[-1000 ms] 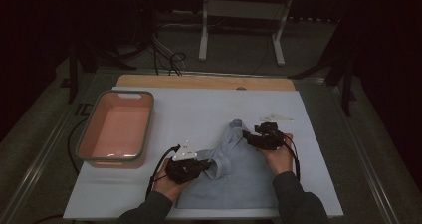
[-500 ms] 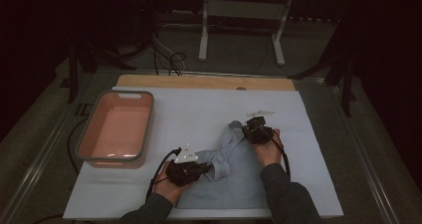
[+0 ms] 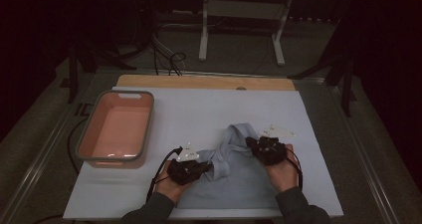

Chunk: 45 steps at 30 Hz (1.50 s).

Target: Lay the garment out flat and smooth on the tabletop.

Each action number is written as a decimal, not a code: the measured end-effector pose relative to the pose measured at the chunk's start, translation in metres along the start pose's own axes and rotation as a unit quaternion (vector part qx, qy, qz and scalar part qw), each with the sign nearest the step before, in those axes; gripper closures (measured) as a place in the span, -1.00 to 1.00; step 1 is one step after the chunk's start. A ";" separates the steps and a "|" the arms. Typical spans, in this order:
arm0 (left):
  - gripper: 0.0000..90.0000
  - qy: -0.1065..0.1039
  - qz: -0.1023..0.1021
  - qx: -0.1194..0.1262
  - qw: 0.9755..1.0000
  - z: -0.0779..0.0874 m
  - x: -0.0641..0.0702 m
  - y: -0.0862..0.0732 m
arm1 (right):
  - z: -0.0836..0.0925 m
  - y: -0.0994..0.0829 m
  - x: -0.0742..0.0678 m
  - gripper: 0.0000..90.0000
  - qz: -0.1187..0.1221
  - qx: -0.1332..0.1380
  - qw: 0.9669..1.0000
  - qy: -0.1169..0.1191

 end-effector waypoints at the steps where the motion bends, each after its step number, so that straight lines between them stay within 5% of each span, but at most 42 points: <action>1: 0.94 0.000 -0.002 -0.002 1.000 0.000 0.000 0.000 | 0.003 -0.006 -0.005 0.96 0.010 -0.005 1.000 0.005; 11: 0.94 0.003 -0.005 -0.012 1.000 -0.003 -0.001 -0.002 | 0.015 -0.063 -0.042 0.97 0.024 -0.064 0.995 0.072; 14: 0.94 0.004 -0.010 -0.019 1.000 -0.006 0.000 -0.003 | 0.009 -0.082 -0.044 0.96 0.041 -0.108 0.990 0.081; 16: 0.94 0.005 -0.012 -0.022 1.000 -0.008 0.001 -0.004 | 0.006 -0.086 -0.039 0.87 0.034 -0.113 0.990 0.076; 23: 0.94 0.006 -0.011 -0.023 1.000 -0.007 0.001 -0.004 | 0.021 -0.056 -0.027 0.21 0.024 -0.049 0.996 0.077; 35: 0.94 0.006 -0.009 -0.024 1.000 -0.007 0.000 -0.006 | 0.035 -0.012 0.003 0.01 -0.010 0.034 0.997 0.065; 45: 0.94 0.007 -0.010 -0.027 1.000 -0.008 0.000 -0.009 | 0.014 0.020 0.047 -0.06 -0.071 0.061 0.995 0.026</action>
Point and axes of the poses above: each handheld gripper's, and its own axes: z roughly backward along the jaws, y roughly out of its top, x roughly to its right, the point moved 6 cm from there along -z, roughly forward along the jaws, and after that the axes turned 7 degrees about y, right-handed, at the moved point
